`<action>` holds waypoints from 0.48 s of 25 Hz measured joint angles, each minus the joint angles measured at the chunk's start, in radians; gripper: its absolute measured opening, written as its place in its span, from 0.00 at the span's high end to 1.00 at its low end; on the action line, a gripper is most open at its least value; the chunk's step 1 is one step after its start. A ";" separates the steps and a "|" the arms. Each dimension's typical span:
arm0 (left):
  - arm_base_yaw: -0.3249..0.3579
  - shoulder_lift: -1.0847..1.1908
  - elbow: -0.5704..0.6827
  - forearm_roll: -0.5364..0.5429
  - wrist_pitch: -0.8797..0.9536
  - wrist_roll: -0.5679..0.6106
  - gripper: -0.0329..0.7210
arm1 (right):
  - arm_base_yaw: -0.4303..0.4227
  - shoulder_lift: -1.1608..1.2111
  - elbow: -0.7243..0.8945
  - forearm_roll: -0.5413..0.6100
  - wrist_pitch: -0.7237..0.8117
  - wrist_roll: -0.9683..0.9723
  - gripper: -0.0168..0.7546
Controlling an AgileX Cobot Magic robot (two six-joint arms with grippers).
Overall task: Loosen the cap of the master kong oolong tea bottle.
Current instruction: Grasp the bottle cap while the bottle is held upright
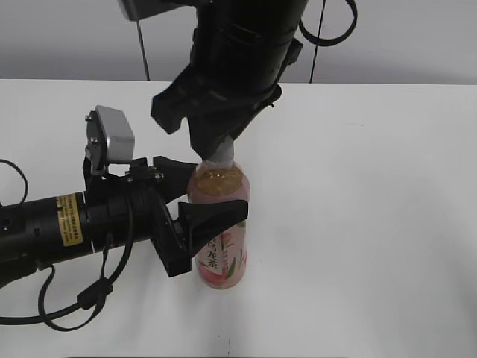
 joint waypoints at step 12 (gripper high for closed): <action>0.000 0.000 0.000 0.001 -0.001 0.000 0.33 | 0.000 0.000 0.000 0.002 0.000 -0.389 0.63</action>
